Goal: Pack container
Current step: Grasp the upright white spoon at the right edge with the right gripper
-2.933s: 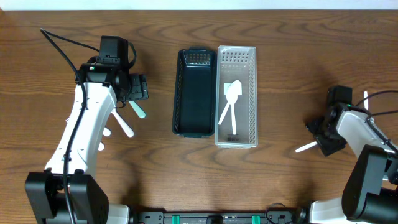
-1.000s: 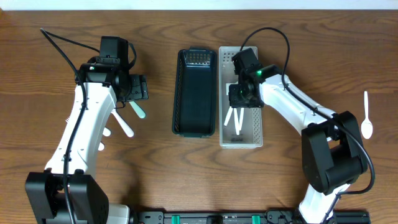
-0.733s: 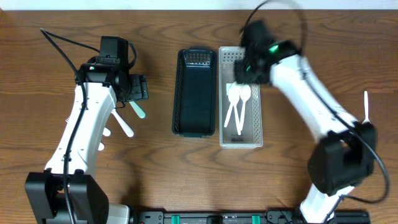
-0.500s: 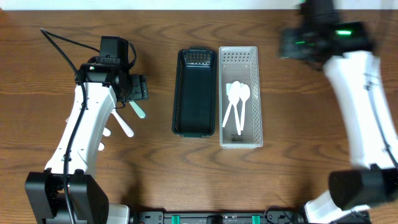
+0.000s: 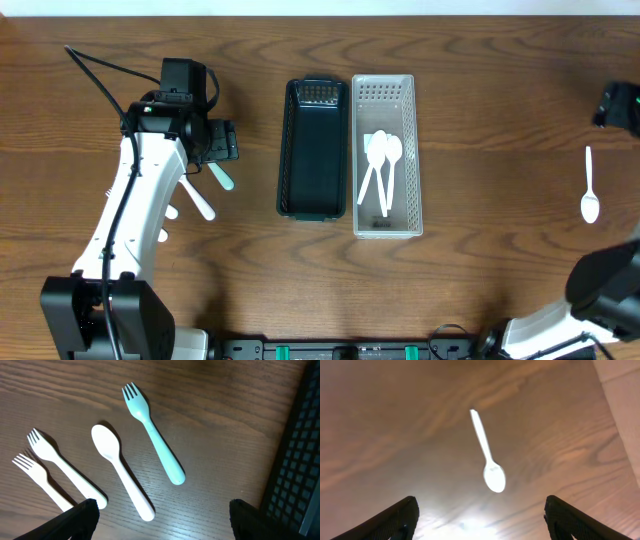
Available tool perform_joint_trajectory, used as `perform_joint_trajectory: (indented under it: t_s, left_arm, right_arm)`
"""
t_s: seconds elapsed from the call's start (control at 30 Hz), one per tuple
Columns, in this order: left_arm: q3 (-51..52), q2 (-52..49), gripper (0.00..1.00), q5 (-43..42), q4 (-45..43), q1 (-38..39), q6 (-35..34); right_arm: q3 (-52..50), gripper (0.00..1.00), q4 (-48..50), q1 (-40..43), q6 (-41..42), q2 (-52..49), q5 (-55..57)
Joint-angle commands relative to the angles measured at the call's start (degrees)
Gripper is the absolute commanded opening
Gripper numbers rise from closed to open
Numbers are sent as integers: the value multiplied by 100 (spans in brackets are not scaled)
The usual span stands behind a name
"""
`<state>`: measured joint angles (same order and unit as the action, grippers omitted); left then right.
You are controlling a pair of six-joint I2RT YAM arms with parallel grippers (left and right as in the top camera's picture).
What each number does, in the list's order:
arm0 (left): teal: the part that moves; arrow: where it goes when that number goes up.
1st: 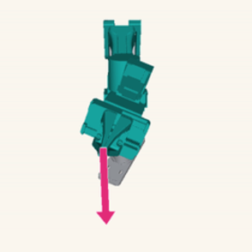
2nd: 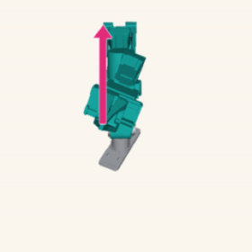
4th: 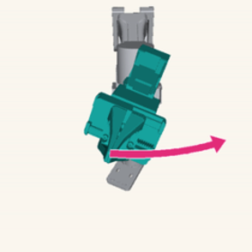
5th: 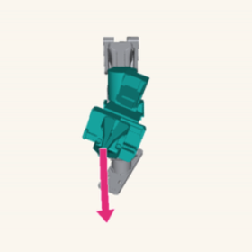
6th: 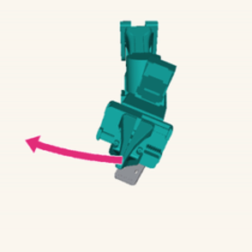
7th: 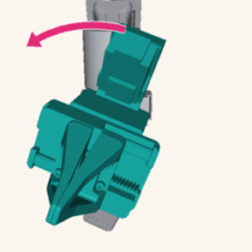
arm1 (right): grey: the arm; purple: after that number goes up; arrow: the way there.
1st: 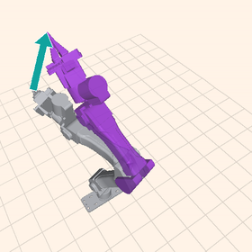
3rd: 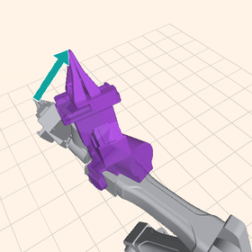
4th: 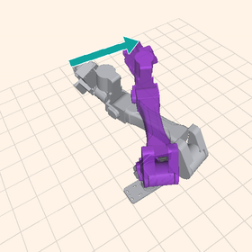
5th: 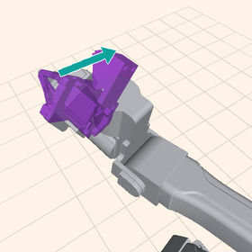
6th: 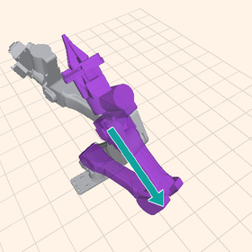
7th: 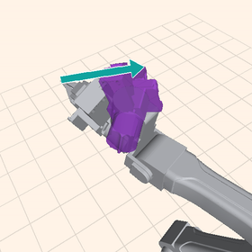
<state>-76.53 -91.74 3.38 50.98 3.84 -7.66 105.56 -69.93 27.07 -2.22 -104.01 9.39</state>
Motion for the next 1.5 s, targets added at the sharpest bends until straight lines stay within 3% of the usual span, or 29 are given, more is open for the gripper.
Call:
perform_joint_trajectory:
  t_s: [0.0, 0.33, 0.47, 0.8, 1.2, 1.37, 1.47]
  left_arm:
    - [-116, -37, 85, 48, 17, -28, -7]
    - [-116, -37, 86, 48, 17, -28, -7]
    - [-116, -37, 86, 48, 17, -28, -7]
    - [-116, -37, 86, 48, 17, -28, -7]
    - [-116, -37, 86, 48, 22, -28, -7]
    - [-116, -37, 86, 48, 20, -28, -7]
    - [-116, -37, 86, 48, 20, -28, -4]
  right_arm:
    - [-343, 84, 149, 372, -835, -444, -133]
    - [-1403, 81, 1272, 817, -1093, -1563, -535]
    - [-1670, 75, 1572, 822, -1049, -1882, -538]
    - [-1834, 70, 1904, 824, -1001, -2055, -538]
    - [-1836, 32, 1932, 839, -1001, -2057, -837]
    - [-1836, 2, 1932, 837, -643, -2055, -837]
    - [-1823, 1, 1886, 813, 101, -2033, -837]
